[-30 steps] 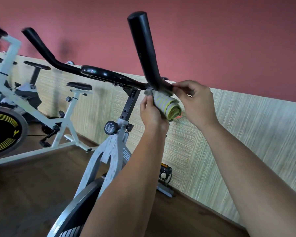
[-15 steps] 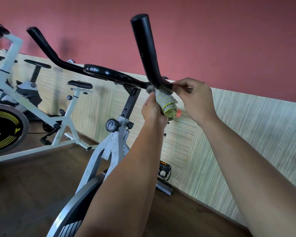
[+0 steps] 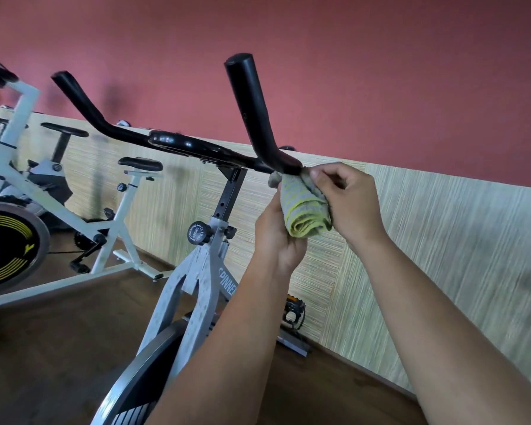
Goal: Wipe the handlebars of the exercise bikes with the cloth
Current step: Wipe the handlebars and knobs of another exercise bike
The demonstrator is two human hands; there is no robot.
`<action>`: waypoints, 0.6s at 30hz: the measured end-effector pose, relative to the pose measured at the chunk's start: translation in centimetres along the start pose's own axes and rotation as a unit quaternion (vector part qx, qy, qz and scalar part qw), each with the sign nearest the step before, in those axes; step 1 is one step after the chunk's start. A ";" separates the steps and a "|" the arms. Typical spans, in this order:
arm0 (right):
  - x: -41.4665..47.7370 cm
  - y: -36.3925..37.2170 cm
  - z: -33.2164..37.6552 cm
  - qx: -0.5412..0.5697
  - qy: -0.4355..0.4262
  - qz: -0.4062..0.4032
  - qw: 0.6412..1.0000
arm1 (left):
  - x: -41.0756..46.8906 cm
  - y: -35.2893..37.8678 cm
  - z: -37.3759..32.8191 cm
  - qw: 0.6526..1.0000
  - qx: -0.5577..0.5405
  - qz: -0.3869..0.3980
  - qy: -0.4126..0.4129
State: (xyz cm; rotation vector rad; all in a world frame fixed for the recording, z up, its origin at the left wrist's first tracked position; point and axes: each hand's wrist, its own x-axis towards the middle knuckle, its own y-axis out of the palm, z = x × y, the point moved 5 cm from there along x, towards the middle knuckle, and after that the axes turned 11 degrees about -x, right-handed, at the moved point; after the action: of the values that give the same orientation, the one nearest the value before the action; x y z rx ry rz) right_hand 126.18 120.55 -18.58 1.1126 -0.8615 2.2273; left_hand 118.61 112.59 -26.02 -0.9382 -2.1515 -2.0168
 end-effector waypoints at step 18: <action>-5.8 5.2 -3.4 0.357 0.248 0.051 0.899 | -5.4 2.2 -7.0 0.841 0.522 0.009 0.140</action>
State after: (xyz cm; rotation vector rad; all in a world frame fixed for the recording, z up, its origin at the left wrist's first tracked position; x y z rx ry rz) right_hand 124.04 118.62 -26.59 0.6974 0.1431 2.8199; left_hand 121.47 104.00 -25.29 -0.4228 -2.4624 -0.6084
